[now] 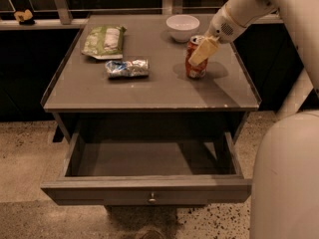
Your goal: Place coke can into top drawer
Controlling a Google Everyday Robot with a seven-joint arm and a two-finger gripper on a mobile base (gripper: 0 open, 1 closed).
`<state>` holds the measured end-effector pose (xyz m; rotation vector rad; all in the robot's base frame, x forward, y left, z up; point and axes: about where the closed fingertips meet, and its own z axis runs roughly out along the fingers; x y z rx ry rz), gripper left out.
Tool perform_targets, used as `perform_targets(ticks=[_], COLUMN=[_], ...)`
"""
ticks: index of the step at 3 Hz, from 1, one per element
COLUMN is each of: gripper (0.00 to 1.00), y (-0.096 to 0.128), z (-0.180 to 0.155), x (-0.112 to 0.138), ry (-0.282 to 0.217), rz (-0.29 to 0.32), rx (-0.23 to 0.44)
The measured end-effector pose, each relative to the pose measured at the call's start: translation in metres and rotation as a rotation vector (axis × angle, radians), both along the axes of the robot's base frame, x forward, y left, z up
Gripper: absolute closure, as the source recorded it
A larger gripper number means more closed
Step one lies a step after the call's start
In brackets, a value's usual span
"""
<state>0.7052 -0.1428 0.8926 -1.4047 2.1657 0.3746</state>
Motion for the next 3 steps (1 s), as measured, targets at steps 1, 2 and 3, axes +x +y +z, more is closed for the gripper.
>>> perform_targets(ticks=[1,2,3], gripper=[0.90,1.00,1.00], y=[0.0000,0.0001,0.0024], z=[0.0000,-0.0001,-0.0015], x=[0.0000,0.0000,-0.0008], ry=[0.000,0.000,0.001], rz=[0.000,0.000,0.005], rx=[0.000,0.000,-0.005])
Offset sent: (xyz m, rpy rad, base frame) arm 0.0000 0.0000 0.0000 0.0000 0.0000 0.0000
